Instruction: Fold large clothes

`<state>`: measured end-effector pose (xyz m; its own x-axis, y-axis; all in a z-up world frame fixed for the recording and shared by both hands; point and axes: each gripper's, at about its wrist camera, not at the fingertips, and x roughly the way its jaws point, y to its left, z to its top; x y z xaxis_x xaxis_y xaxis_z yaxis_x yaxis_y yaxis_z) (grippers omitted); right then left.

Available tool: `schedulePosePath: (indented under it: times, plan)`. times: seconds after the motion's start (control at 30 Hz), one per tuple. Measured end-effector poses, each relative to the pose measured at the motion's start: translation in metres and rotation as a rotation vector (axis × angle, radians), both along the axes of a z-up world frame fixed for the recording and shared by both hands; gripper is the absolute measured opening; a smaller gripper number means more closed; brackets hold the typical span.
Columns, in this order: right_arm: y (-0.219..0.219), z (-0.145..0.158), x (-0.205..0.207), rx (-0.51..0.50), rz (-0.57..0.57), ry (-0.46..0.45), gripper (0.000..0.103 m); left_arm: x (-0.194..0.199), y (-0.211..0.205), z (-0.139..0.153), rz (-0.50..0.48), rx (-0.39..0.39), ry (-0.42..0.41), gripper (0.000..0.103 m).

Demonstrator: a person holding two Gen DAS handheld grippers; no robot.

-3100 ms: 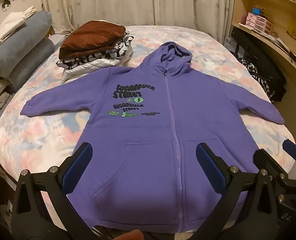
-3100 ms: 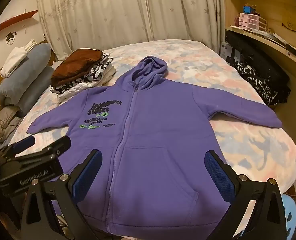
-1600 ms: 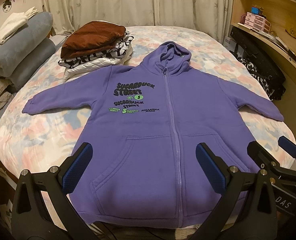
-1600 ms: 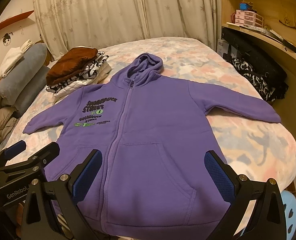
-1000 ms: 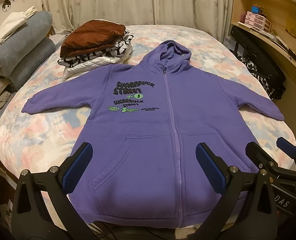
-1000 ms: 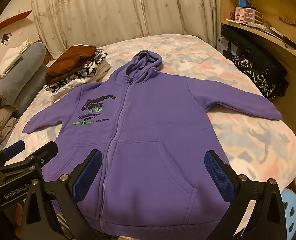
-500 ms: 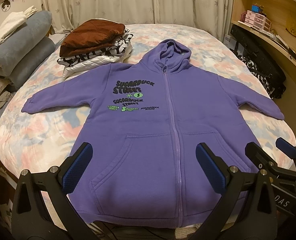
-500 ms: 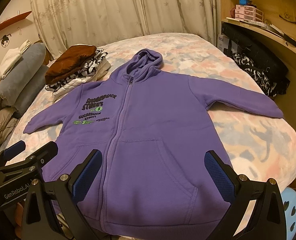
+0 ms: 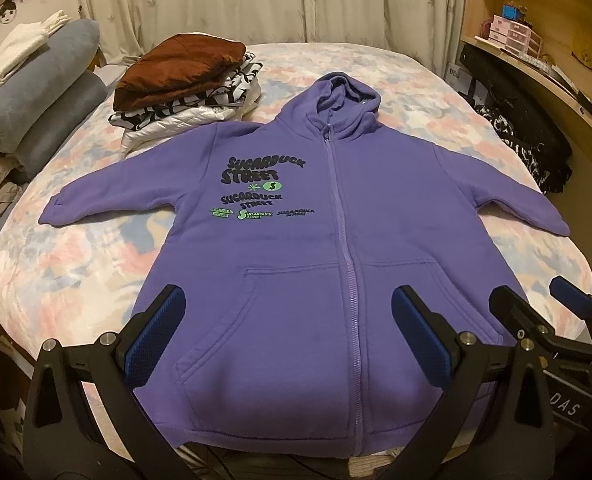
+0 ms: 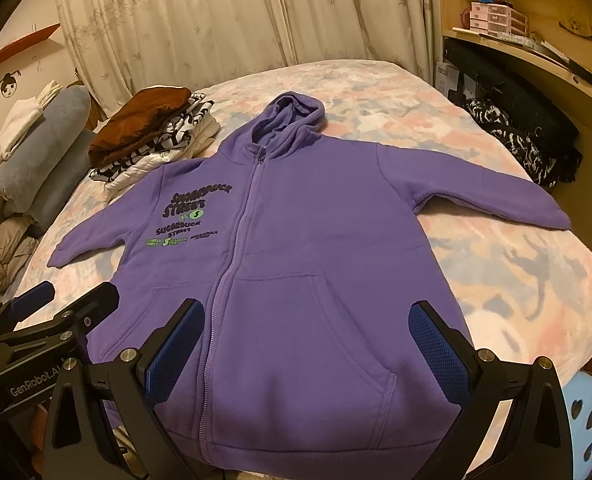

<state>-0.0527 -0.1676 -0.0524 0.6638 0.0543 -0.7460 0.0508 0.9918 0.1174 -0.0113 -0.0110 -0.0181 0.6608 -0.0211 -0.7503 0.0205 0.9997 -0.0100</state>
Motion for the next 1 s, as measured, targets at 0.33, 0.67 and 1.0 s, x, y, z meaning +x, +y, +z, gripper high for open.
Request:
schedulePosePath:
  times: [0.33,0.67,1.0]
  plan:
    - [-0.009,0.012,0.011,-0.060,0.017,-0.049,0.103,0.022,-0.017,0.010,-0.061,0.027,0.002,0.102]
    - [-0.068,0.079,0.044,-0.104,0.004,-0.168,0.103,0.057,-0.065,0.064,-0.181,0.031,-0.111,0.102]
    - [-0.181,0.150,0.096,-0.239,-0.171,-0.308,0.103,0.134,-0.149,0.132,-0.254,0.012,-0.255,0.102]
